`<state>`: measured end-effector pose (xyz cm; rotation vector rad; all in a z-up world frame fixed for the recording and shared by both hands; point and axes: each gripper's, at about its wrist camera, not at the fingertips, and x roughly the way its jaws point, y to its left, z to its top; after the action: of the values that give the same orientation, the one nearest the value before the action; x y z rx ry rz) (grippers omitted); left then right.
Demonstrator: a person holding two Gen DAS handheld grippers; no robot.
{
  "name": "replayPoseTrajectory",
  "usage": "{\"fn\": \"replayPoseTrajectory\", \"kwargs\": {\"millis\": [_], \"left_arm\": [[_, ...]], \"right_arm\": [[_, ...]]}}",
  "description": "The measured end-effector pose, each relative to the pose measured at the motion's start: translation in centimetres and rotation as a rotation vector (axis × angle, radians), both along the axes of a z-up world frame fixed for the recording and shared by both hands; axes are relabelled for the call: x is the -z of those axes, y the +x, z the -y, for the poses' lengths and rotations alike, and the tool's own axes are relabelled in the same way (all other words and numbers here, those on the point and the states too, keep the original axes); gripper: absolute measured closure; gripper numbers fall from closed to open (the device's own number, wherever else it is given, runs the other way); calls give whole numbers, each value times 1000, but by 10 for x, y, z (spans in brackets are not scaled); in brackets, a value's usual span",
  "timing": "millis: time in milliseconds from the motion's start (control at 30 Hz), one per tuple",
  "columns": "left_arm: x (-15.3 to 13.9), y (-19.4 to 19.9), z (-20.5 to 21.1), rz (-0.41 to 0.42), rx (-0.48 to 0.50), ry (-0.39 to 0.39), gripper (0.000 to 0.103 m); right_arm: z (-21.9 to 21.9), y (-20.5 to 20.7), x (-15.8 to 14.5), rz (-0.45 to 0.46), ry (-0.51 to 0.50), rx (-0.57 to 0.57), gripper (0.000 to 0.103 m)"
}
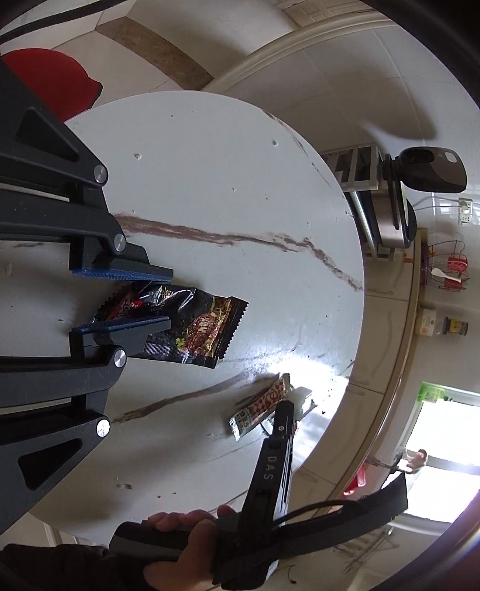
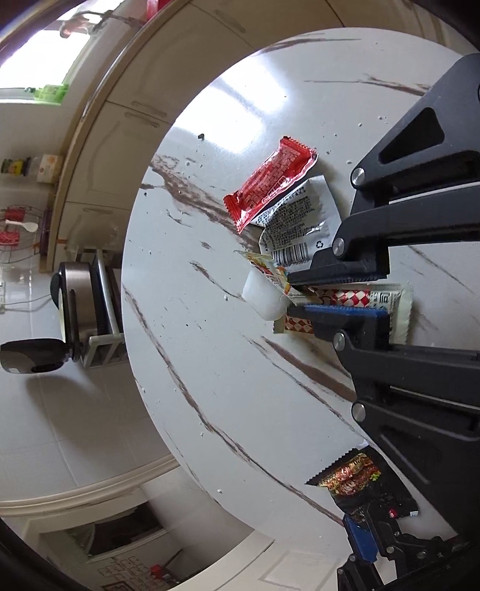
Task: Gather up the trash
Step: 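Close the right tool on the white paper piece on the table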
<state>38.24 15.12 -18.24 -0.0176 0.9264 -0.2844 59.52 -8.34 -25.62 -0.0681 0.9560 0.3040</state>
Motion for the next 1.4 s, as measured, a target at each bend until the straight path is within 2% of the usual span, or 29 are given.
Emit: {"fn": "replayPoseTrajectory", "kwargs": {"millis": [33, 100, 133, 233, 300, 367, 467, 533, 600, 700, 733, 767, 800, 833, 1000, 1033, 1067, 1100, 1200, 1300, 1400], "left_arm": [[0, 0, 1, 1, -2, 6, 76], [-2, -1, 5, 2, 8, 5, 37], [-3, -1, 7, 12, 15, 8, 31], [-1, 1, 14, 12, 21, 27, 30], [5, 8, 19, 11, 31, 52, 32], [7, 11, 28, 28, 33, 109, 35], [6, 8, 34, 49, 65, 93, 64], [6, 8, 35, 59, 53, 91, 68], [6, 6, 32, 67, 29, 59, 79], [3, 1, 30, 63, 20, 22, 88], [3, -1, 29, 60, 20, 15, 88], [3, -3, 30, 56, 20, 9, 88], [2, -7, 31, 55, 21, 5, 89], [1, -12, 31, 53, 23, -1, 89], [-4, -36, 36, 43, 33, -27, 90], [-4, -39, 36, 40, 35, -37, 90], [-5, -43, 38, 37, 32, -42, 90], [-6, -46, 38, 36, 31, -45, 90], [-9, -54, 43, 24, 31, -63, 91], [-13, -62, 53, 18, 45, -73, 91], [-19, -69, 66, 25, 62, -77, 91]], "right_arm": [[4, -3, -2, 4, 12, 3, 97], [14, -12, -8, 9, 45, 5, 99], [17, -15, -11, 13, 56, 6, 100], [27, -27, -17, 23, 72, 8, 101], [33, -36, -17, 12, 88, 6, 101], [40, -47, -15, 0, 101, 7, 101], [52, -69, -14, -9, 118, 15, 101], [61, -83, -13, -14, 142, 19, 101], [67, -94, -10, -25, 153, 22, 101], [68, -103, -7, 4, 94, 38, 93], [65, -104, -7, 10, 86, 34, 80], [63, -104, -9, 21, 89, 24, 57], [61, -104, -11, 39, 92, 17, 45], [58, -104, -13, 52, 90, 8, 39], [37, -92, -7, 43, -1, -55, 41], [36, -88, -3, 22, 2, -65, 47], [36, -86, 1, 3, 0, -69, 60], [36, -83, 4, -10, -2, -72, 63], [42, -86, 6, -9, 33, -70, 65], [51, -96, 0, 7, 76, -60, 79], [67, -107, -6, 14, 109, -47, 82]]}}
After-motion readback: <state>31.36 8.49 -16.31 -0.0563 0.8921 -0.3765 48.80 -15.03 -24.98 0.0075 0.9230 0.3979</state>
